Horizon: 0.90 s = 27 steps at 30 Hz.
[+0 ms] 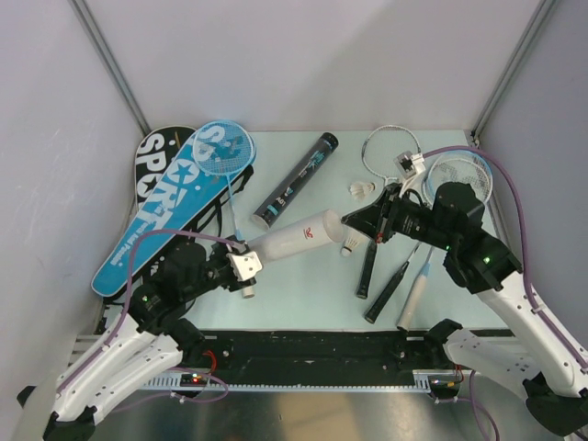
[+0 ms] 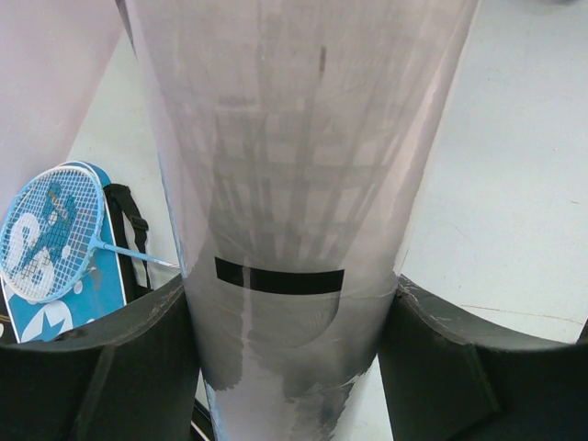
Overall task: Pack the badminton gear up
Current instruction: Close the lid on the shuttle tube.
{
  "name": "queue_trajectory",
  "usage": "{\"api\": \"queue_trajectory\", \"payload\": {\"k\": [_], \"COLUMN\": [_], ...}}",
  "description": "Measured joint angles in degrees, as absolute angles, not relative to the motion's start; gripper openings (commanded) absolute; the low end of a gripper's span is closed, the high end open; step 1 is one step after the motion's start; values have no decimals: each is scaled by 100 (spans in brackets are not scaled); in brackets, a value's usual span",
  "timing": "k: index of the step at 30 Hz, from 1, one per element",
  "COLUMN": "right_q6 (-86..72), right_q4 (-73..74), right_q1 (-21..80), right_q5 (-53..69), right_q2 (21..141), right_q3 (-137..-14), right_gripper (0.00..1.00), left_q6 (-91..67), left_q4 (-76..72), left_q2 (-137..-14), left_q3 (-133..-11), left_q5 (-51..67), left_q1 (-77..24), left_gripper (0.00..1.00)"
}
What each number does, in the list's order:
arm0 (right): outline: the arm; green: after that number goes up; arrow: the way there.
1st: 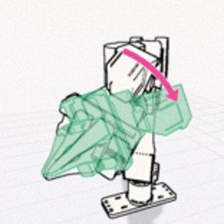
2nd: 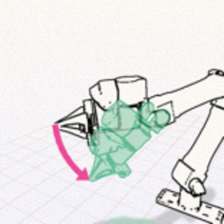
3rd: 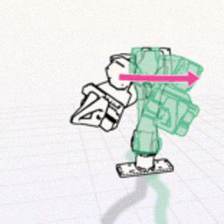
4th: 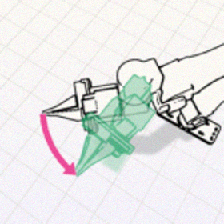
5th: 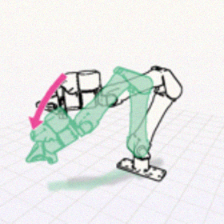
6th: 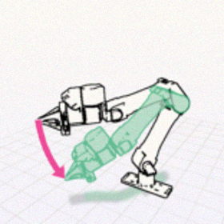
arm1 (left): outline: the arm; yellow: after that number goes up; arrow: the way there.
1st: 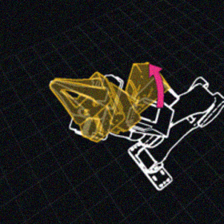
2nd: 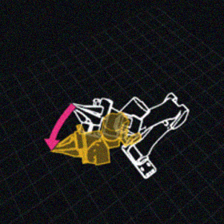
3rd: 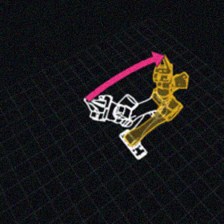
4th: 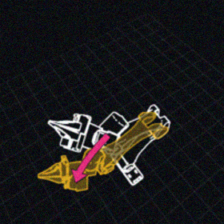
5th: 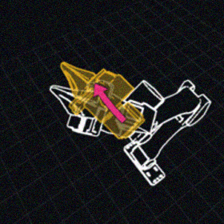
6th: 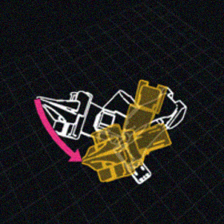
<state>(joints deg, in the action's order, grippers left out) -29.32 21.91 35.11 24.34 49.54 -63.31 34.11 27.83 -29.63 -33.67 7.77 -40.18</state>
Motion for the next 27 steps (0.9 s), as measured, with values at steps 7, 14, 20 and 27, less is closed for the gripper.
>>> {"api": "queue_trajectory", "payload": {"k": [7, 14, 20, 27], "right_q6": [-2891, -2838, -2827, -2827], "right_q4": [2189, 2217, 2294, 2235], "right_q1": [3732, 3874, 3889, 3889], "right_q5": [2095, 1780, 1712, 1859], "right_q2": [5030, 5030, 5028, 5030], "right_q3": [-6331, -6331, -6331, -6331], "right_gripper": [0, 27, 49, 60], "left_q6": [3393, 3389, 3402, 3402], "left_q4": [2871, 2893, 2895, 2906], "left_q2": [-3011, -3011, -3009, -3004], "left_q3": [-3367, -3376, -3378, -3378], "left_q5": [770, 753, 773, 777], "left_q1": [-4023, -4023, -4029, -4029], "left_gripper": [42, 42, 42, 42]}}
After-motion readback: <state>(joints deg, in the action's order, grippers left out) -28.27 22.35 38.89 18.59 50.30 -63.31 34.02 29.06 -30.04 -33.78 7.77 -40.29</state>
